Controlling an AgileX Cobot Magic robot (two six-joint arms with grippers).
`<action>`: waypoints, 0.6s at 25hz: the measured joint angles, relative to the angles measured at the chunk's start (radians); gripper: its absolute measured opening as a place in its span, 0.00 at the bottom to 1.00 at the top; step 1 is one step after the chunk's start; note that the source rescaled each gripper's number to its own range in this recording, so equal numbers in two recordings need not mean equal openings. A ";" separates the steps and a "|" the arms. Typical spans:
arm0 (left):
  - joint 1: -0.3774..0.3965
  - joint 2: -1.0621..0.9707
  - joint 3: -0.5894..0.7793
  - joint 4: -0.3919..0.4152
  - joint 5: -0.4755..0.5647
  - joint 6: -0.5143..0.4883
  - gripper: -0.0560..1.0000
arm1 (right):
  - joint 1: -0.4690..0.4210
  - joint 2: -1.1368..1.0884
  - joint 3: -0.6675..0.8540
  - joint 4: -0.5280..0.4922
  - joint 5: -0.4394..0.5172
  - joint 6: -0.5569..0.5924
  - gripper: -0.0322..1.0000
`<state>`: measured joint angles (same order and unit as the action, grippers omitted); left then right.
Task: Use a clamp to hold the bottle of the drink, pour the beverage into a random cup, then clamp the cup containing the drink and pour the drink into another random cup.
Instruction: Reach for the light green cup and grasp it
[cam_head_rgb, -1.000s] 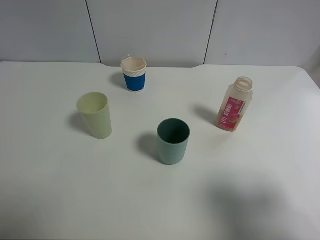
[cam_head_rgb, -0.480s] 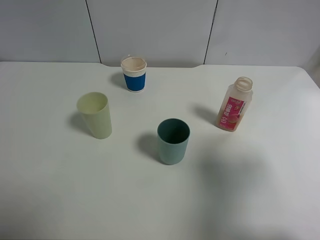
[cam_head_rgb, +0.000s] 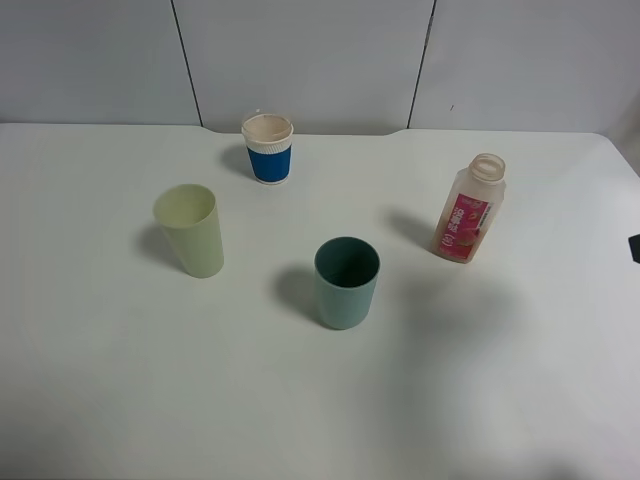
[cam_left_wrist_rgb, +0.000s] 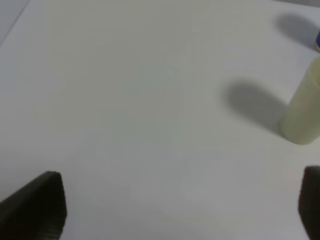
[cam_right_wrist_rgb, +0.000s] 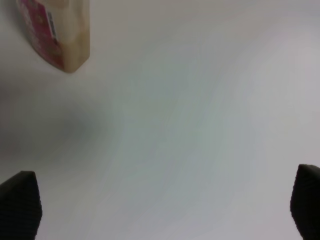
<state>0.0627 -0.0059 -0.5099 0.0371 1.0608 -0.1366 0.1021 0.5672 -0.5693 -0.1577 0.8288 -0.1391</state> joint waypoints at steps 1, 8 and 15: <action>0.000 0.000 0.000 0.000 0.000 0.000 0.81 | 0.004 0.010 0.000 0.000 -0.003 -0.002 1.00; 0.000 0.000 0.000 0.000 0.000 0.000 0.81 | 0.013 0.132 0.000 -0.003 -0.044 -0.096 1.00; 0.000 0.000 0.000 0.000 0.000 0.000 0.81 | 0.013 0.239 0.000 -0.003 -0.131 -0.111 1.00</action>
<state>0.0627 -0.0059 -0.5099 0.0371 1.0608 -0.1366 0.1153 0.8063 -0.5693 -0.1605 0.6974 -0.2497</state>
